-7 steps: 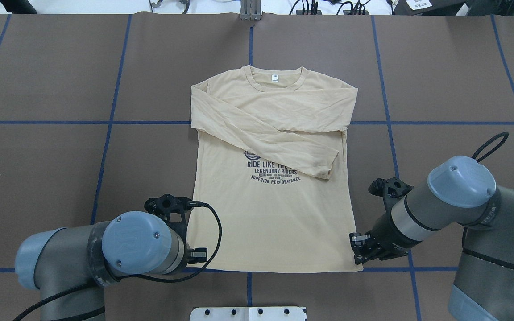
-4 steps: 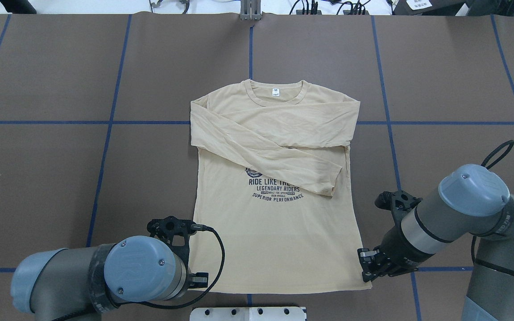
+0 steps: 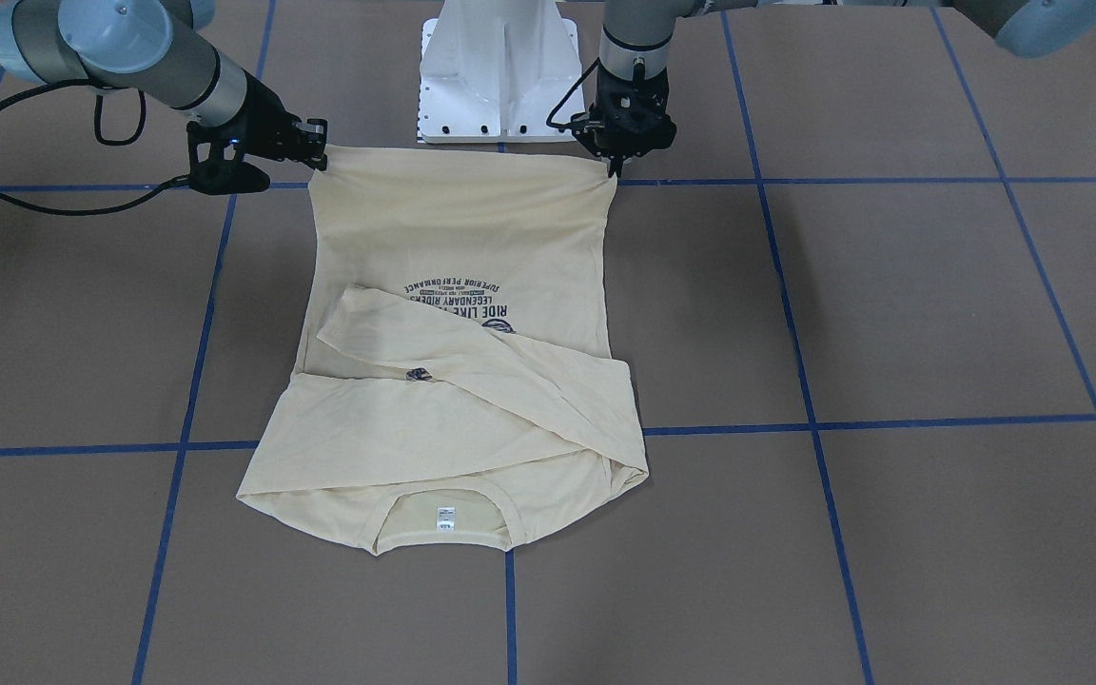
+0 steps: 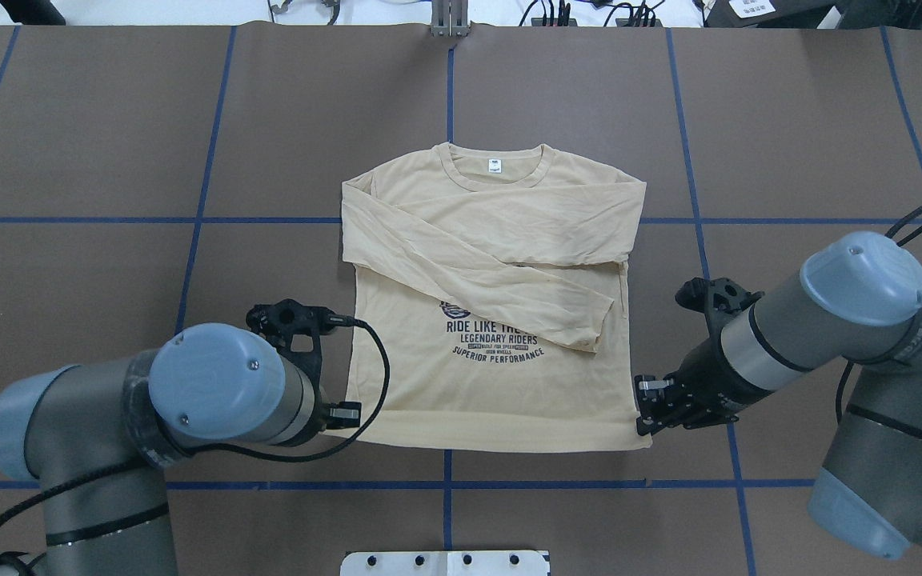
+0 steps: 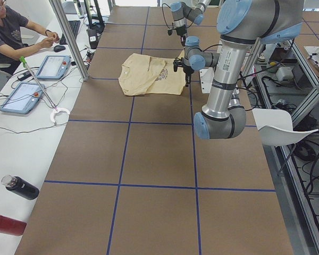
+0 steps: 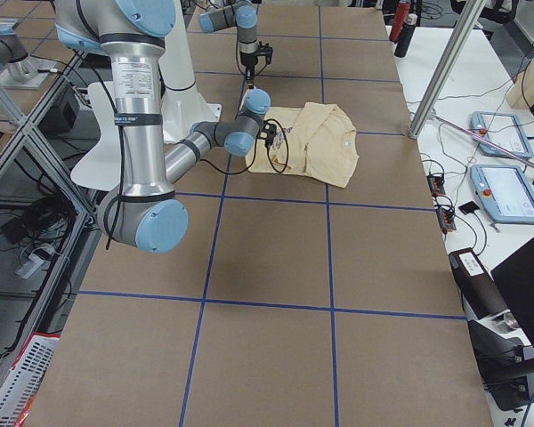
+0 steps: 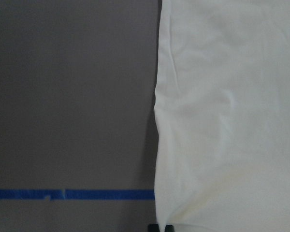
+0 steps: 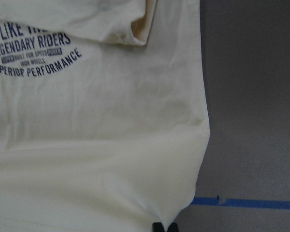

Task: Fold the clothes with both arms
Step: 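Lift both held hem corners and fold them toward the collar, then carry the hem with both grippers over the shirt to the collar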

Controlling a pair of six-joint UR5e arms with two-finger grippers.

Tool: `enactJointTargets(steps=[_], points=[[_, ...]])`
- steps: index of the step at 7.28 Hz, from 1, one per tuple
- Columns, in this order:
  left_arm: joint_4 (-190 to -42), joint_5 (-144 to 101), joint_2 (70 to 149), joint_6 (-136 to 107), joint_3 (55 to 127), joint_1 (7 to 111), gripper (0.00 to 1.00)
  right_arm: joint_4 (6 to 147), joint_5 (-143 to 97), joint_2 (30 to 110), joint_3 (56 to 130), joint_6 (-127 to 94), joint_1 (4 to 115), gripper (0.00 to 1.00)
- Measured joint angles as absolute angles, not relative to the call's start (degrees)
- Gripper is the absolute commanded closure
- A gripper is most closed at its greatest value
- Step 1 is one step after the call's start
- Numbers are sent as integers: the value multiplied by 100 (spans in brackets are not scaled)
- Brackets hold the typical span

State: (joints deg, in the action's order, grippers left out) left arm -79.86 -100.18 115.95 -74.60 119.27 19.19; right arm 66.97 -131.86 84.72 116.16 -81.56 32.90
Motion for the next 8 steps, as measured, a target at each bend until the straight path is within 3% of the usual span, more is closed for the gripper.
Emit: enactJointTargets(steps=[4,8], points=[[-8025,-10460,11909,-6704,11906,2995,100,6718,-13235,7973,11235,-8007,4350,100],[-8617,-10489,11992,-6574,11478,3349,100,6723,-13221,7276,10569,-7963,5008,100]])
